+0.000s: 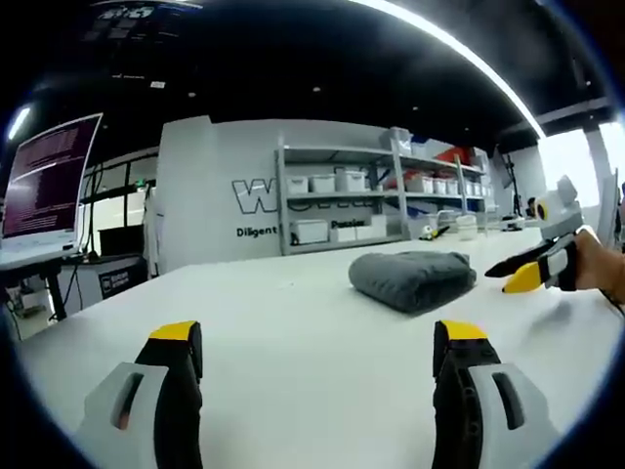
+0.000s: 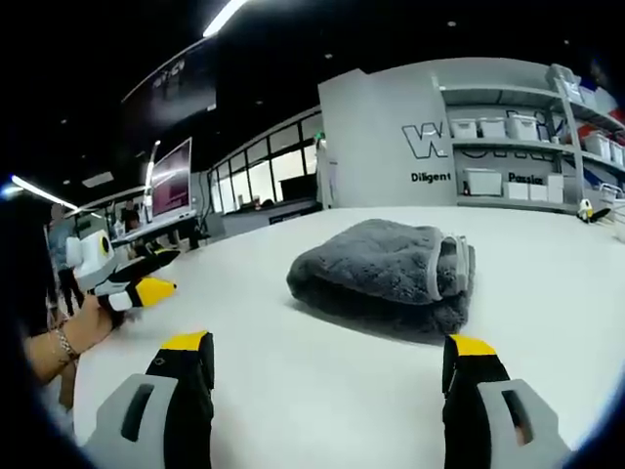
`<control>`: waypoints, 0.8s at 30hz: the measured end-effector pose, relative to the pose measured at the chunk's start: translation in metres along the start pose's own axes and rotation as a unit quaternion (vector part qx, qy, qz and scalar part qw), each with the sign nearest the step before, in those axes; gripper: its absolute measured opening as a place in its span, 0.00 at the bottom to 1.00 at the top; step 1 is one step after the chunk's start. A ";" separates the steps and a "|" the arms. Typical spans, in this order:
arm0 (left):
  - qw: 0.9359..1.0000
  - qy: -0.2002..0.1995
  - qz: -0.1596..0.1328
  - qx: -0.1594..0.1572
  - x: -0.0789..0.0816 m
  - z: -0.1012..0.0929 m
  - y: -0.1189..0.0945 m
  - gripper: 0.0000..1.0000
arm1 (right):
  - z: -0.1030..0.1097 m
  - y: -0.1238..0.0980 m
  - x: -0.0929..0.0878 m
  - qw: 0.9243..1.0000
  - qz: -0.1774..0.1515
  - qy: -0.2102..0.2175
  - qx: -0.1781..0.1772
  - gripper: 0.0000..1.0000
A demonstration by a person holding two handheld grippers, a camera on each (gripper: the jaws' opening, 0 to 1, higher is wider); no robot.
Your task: Open the folded towel by lifting each exposed corner and separating the folded layers until the towel lies flat within the target outline without major curled edges
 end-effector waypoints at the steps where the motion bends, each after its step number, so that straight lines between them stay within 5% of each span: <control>1: 1.000 0.001 0.000 0.001 -0.001 -0.001 -0.001 0.98 | 0.000 0.000 0.000 1.000 0.000 0.000 0.001 0.99; 24: 1.000 0.004 0.006 0.001 -0.005 -0.010 -0.007 0.99 | 0.009 -0.008 -0.006 1.000 0.000 -0.002 0.000 0.99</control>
Point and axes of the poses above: the point that each gripper's makers call its tool centre point, and the gripper's own axes: y roughly forward along the fingers, z roughly to its left, x roughly out of its top, the point moved 1 cm from there along -y, roughly backward along the fingers, and after that the axes turned 9 degrees about -x, right-handed, at the moved point
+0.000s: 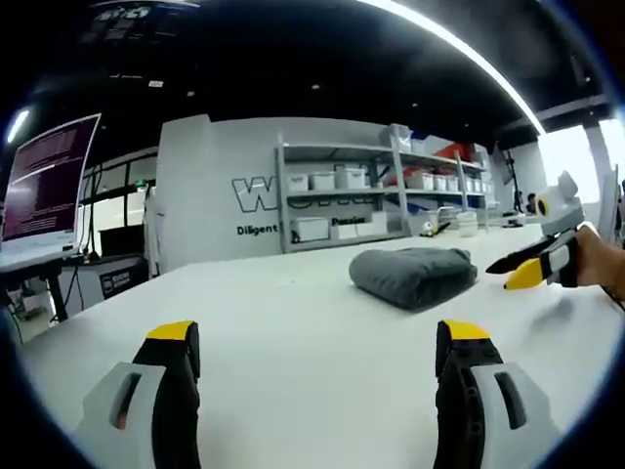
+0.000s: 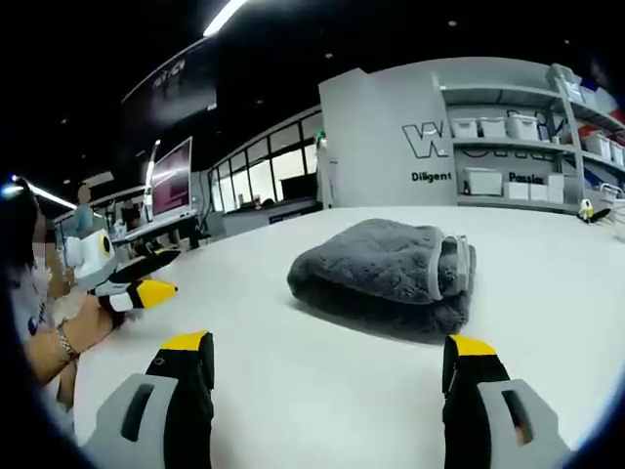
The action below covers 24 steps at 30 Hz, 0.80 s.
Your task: Open the folded towel by lifting each exposed corner and separating the folded layers until the towel lies flat within the target outline without major curled edges
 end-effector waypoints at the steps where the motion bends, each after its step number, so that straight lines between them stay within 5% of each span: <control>1: 1.000 0.000 0.000 0.000 0.000 0.000 0.000 0.99 | 0.000 0.000 0.000 1.000 -0.001 0.000 0.000 0.99; 24: 1.000 0.002 0.005 -0.001 0.001 0.009 0.007 0.99 | 0.012 -0.009 -0.005 1.000 -0.011 0.000 0.003 0.95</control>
Point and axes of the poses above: the point that each gripper's makers call its tool centre point, and the gripper's own axes: y roughly forward along the fingers, z roughly to its left, x roughly out of its top, the point moved 1 cm from there along -y, roughly backward along the fingers, and after that the axes turned 9 degrees about -x, right-handed, at the moved point
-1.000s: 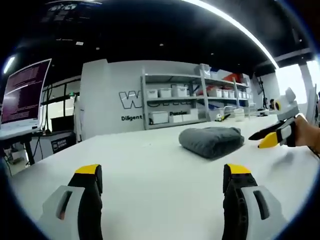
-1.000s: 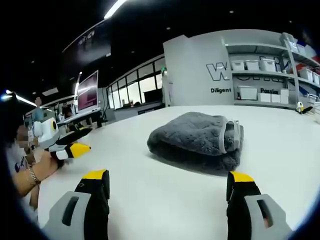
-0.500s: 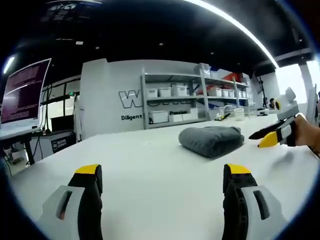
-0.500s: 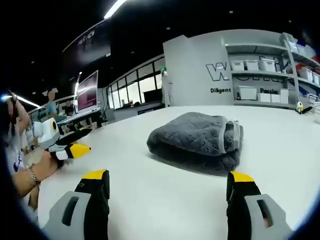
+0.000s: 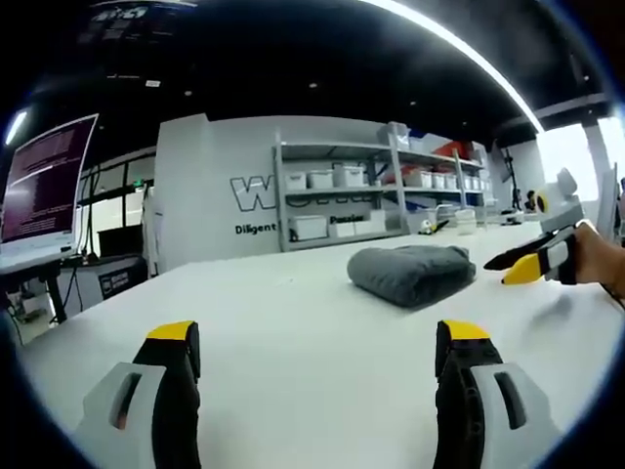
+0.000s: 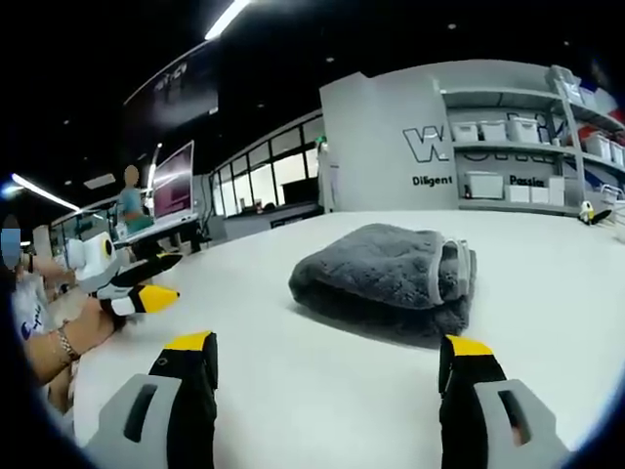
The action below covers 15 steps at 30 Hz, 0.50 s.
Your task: Open the folded towel by lifting each exposed corner and separating the folded layers until the towel lies flat within the target outline without major curled edges
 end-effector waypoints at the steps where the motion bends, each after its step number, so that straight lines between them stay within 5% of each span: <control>1: 1.000 0.000 0.000 0.000 0.000 0.000 0.000 0.99 | 0.000 0.000 0.000 1.000 0.000 0.000 0.000 0.94; 12: 1.000 -0.003 -0.015 -0.009 0.006 -0.004 0.000 0.99 | 0.002 -0.005 -0.005 1.000 0.003 -0.003 -0.006 0.95; 15: 0.999 -0.005 -0.047 -0.012 0.017 -0.006 -0.004 0.99 | 0.003 -0.006 -0.005 1.000 0.003 -0.004 -0.009 0.96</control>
Point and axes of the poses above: the point that each gripper's makers call its tool centre point, and the gripper's own axes: y roughly forward along the fingers, z roughly to its left, x roughly out of its top, the point moved 1 cm from there along -y, roughly backward along the fingers, and after that the axes turned 9 degrees about -x, right-handed, at the moved point
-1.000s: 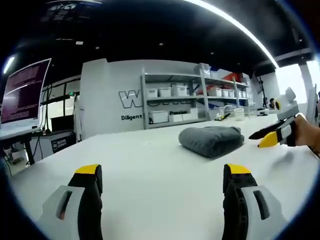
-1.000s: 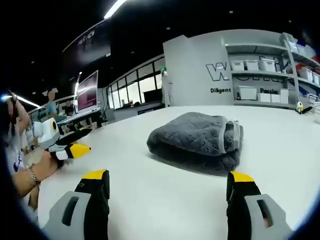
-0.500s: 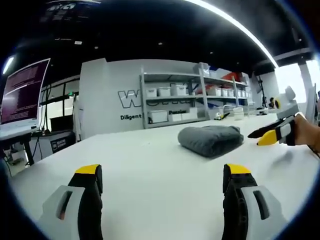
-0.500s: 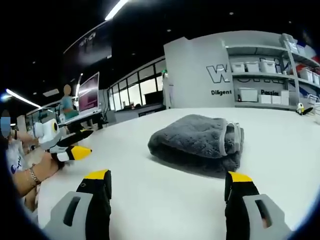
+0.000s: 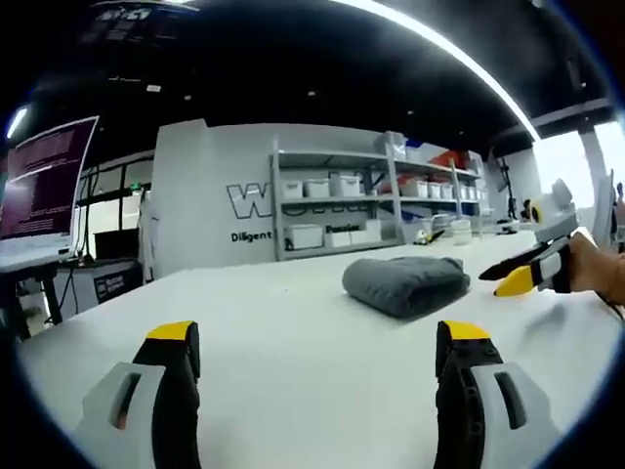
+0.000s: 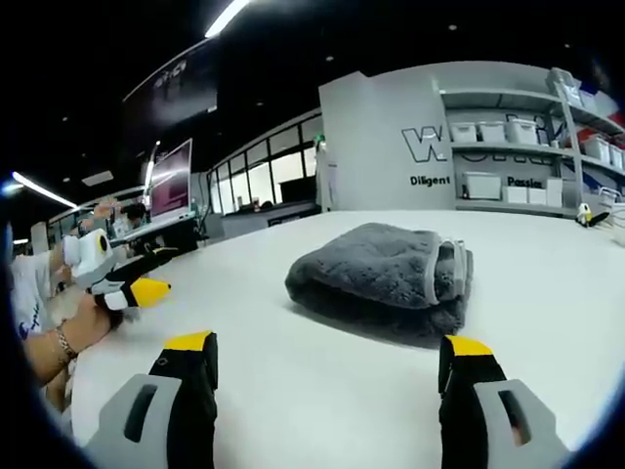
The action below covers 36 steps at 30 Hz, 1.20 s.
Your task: Open the folded towel by lifting each exposed corner and separating the folded layers until the towel lies flat within the target outline without major curled edges
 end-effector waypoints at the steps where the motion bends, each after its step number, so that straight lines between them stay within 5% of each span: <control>1: 1.000 0.001 -0.010 -0.001 0.004 -0.001 -0.002 0.99 | 0.000 -0.001 0.000 1.000 -0.001 0.000 -0.001 0.96; 12: 1.000 0.015 0.003 -0.022 0.010 -0.018 0.006 0.99 | 0.001 -0.012 0.006 1.000 -0.021 0.018 0.001 0.97; 20: 0.999 0.026 -0.002 -0.036 0.034 -0.032 0.037 0.99 | -0.009 -0.010 0.012 0.999 -0.029 0.019 -0.010 0.98; 36: 0.995 0.068 0.034 -0.070 0.036 -0.064 0.103 0.99 | -0.029 -0.001 0.029 0.997 -0.045 0.057 -0.008 0.97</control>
Point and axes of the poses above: the point that each gripper's makers call its tool centre point, and the gripper's own axes: y roughly forward along the fingers, z roughly to its left, x roughly out of its top, the point moved 1 cm from there along -y, roughly backward along the fingers, and after that the axes turned 9 degrees about -x, right-handed, at the moved point
